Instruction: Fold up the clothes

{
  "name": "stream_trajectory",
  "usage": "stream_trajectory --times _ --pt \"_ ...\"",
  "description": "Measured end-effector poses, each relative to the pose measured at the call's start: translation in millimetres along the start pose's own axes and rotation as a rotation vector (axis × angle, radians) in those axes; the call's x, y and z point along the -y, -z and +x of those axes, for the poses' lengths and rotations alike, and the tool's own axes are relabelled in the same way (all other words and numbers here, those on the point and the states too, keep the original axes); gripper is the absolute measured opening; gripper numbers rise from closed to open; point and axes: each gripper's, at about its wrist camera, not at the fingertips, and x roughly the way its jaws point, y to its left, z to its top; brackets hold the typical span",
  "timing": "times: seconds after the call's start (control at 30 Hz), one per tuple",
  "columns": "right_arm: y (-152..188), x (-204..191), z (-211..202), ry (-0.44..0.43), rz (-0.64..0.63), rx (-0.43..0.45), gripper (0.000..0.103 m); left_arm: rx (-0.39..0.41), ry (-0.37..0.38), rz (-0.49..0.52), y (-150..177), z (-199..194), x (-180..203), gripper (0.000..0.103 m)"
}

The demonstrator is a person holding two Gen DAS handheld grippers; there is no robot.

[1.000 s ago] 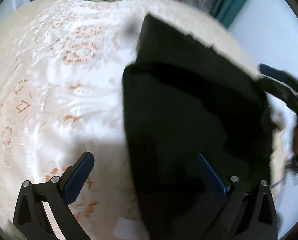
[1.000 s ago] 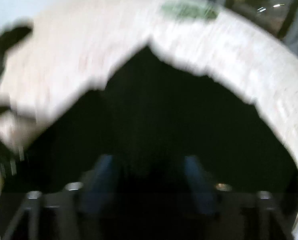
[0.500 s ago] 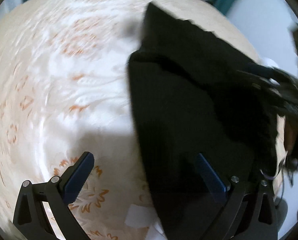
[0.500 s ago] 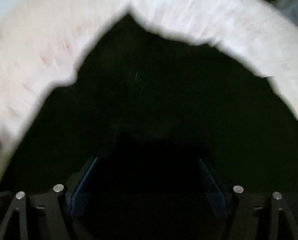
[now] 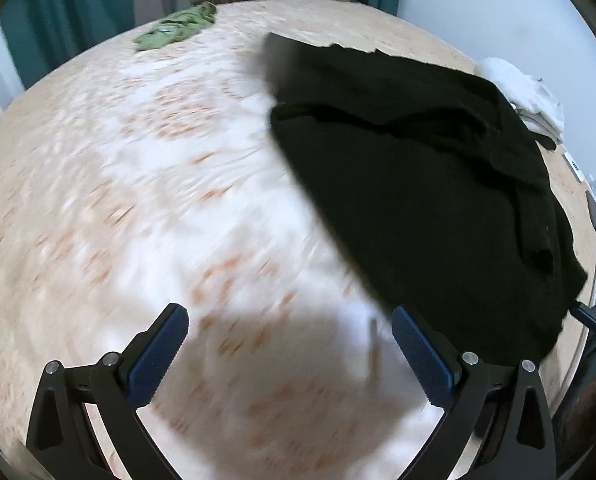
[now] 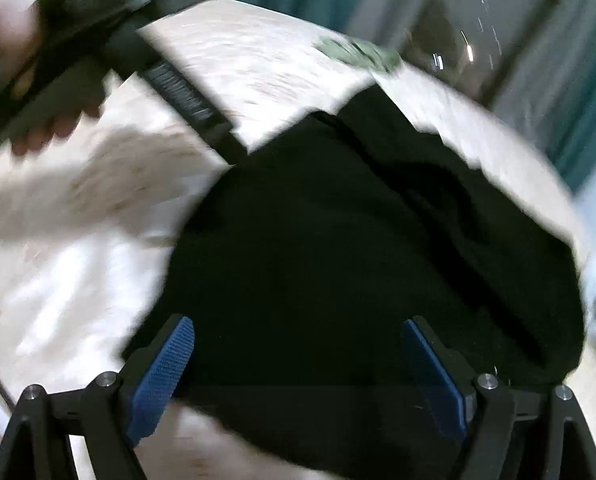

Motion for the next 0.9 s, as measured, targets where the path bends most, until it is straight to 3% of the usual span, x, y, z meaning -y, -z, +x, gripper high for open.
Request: stream_trajectory --times 0.1,0.23,0.3,0.5,0.6,0.9 --pt "-5.5 -29.2 -2.6 0.001 -0.048 0.017 0.087 0.013 0.094 -0.026 16.7 1.3 -6.7 0.103" --pt "-15.7 -28.1 -3.2 -0.069 0.059 -0.001 0.087 -0.018 0.297 -0.078 -22.7 24.6 56.4 0.103" --pt "-18.3 -21.7 -4.3 -0.091 0.12 -0.01 0.087 -0.047 0.357 -0.108 -41.5 45.3 67.1 0.103" --pt "-6.1 -11.5 -25.4 -0.038 0.133 -0.032 0.087 -0.015 0.295 -0.129 -53.6 40.6 78.7 0.103" --pt "7.2 -13.4 -24.4 0.01 0.076 -0.047 0.087 -0.009 0.273 -0.159 -63.9 50.2 78.1 0.103" --pt "-5.1 -43.5 8.0 0.134 -0.154 0.017 0.087 0.015 0.254 -0.207 -73.9 77.6 67.9 0.103"
